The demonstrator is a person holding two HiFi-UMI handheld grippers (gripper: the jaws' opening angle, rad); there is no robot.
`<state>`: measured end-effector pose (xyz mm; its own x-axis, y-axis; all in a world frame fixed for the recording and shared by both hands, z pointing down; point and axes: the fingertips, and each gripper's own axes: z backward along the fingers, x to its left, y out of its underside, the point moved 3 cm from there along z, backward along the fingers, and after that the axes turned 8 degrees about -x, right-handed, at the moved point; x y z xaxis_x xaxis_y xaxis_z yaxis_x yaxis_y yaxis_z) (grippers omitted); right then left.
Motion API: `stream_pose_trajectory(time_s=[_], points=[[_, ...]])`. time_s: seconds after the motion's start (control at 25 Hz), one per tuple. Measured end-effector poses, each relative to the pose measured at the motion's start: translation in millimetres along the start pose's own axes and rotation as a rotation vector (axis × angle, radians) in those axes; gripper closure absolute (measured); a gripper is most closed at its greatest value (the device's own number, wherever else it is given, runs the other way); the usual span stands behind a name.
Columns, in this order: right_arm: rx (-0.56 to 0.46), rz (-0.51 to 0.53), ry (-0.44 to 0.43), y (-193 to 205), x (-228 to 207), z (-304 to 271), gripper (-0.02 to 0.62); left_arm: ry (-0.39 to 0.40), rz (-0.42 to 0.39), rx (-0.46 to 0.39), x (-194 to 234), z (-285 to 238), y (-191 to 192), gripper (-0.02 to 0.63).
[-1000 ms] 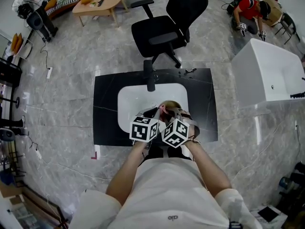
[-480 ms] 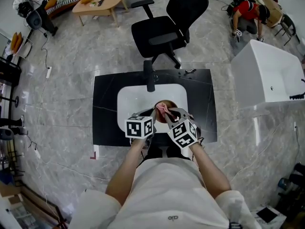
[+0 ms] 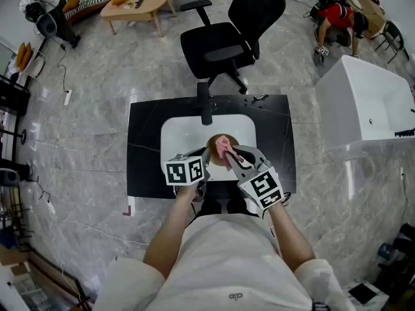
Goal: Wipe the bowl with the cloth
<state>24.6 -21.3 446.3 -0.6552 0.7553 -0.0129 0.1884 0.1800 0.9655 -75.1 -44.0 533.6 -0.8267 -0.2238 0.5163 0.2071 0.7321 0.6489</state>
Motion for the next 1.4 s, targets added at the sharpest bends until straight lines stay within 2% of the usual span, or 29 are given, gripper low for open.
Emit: stream_pose_trajectory(time_s=[0.16, 0.44, 1.08, 1.4], points=[[-0.081, -0.055, 0.025, -16.3, -7.0, 11.0, 0.561, -0.019, 0.014, 0.011, 5.8, -0.5, 2.7, 0.589], [-0.107, -0.109, 0.086, -10.3, -20.5, 26.6, 0.561, -0.043, 0.056, 0.046, 20.6, -4.4, 18.1, 0.589], [-0.003, -0.202, 0.130, 31.2, -41.8, 26.8, 0.561, -0.113, 0.127, 0.196, 69.4, -47.7, 56.1, 0.589], [0.056, -0.243, 0.110, 60.7, -47.0, 18.6, 0.561, -0.196, 0.235, 0.250, 119.8, -75.8, 85.9, 0.588]])
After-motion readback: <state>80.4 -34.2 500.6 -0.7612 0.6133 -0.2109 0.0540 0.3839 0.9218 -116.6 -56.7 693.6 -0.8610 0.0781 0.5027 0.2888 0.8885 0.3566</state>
